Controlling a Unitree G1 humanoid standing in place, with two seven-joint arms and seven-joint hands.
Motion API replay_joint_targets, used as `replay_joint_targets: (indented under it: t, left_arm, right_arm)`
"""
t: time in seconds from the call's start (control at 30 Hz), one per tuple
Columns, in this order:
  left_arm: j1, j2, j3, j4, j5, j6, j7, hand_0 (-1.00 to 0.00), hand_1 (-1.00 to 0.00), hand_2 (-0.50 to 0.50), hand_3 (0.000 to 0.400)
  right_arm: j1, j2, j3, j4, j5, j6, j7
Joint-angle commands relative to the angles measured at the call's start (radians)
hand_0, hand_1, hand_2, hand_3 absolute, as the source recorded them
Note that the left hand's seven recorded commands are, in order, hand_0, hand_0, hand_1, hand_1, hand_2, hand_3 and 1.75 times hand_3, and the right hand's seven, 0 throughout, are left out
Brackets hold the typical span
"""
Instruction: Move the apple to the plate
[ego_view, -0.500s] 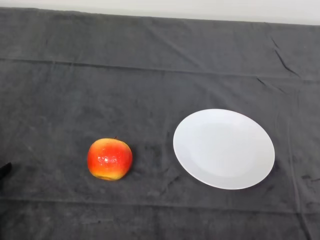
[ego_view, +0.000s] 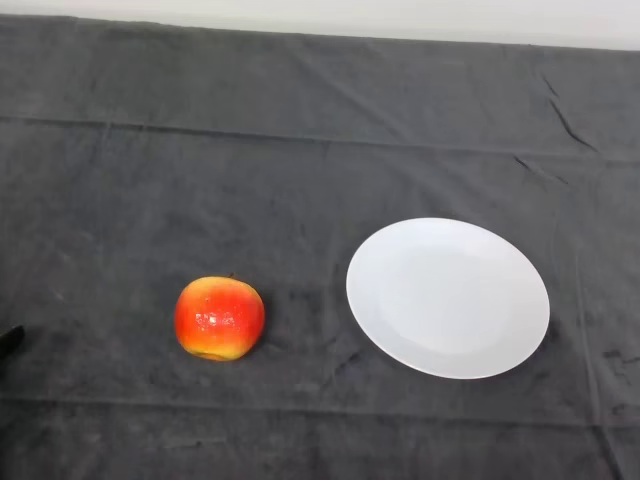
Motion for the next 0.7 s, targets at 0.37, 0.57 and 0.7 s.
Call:
replay_joint_targets:
  t: [0.37,0.57,0.7]
  left_arm:
    - [-0.049,-0.016,0.029,0.044,0.027,-0.03,-0.007,0.0,0.0,0.0,0.0]
    - [-0.055,-0.013,0.033,0.043,0.034,-0.032,-0.009,0.0,0.0,0.0,0.0]
    - [-0.059,-0.012,0.034,0.041,0.04,-0.037,-0.008,0.0,0.0,0.0,0.0]
  right_arm:
    - [0.066,0.127,-0.0095,0.077,-0.0057,0.025,0.002]
    - [0.066,0.127,-0.0097,0.077,-0.006,0.025,0.0019]
    - [0.066,0.127,-0.0098,0.077,-0.0062,0.025,0.0019]
